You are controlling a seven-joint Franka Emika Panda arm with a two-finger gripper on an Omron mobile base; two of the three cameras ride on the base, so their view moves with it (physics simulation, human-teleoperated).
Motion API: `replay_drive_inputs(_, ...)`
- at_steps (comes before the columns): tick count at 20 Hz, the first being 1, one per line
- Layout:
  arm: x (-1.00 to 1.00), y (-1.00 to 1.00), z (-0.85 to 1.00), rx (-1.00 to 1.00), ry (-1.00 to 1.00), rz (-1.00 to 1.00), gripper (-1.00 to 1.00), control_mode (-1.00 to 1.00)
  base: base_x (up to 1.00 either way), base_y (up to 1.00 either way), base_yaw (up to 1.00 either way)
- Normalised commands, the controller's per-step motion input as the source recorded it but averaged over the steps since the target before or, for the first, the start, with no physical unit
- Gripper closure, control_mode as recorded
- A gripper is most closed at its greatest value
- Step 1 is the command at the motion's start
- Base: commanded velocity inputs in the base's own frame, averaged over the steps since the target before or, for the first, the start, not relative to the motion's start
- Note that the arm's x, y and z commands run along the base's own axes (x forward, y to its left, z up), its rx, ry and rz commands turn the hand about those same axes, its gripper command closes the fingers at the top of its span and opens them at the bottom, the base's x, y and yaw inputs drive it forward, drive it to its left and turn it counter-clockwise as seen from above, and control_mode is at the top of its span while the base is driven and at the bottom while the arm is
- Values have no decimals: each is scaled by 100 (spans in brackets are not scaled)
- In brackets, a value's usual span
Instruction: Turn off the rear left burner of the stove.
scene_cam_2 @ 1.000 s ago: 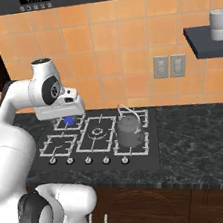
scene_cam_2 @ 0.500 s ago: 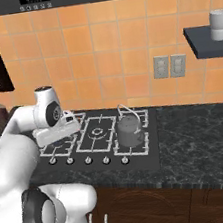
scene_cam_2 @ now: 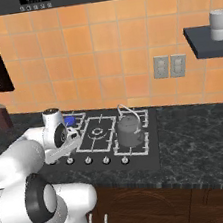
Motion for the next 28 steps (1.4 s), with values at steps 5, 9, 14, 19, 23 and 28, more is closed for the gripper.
replay_drive_inputs(5, 25, 11, -20, 0, 7, -2, -100, -100, 0, 0, 0)
replay_drive_inputs(9, 18, 0, -15, 0, 3, 0, -100, -100, 0, 0, 0)
replay_drive_inputs(14, 10, 0, -31, 0, 0, 0, -100, -100, 0, 0, 0)
replay_drive_inputs(19, 5, 0, -21, 0, 0, 0, -100, -100, 0, 0, 0)
replay_drive_inputs(23, 14, 0, -5, 0, 0, 0, -100, -100, 0, 0, 0)
replay_drive_inputs(28, 0, 8, -16, -1, 0, 0, -100, -100, 0, 0, 0)
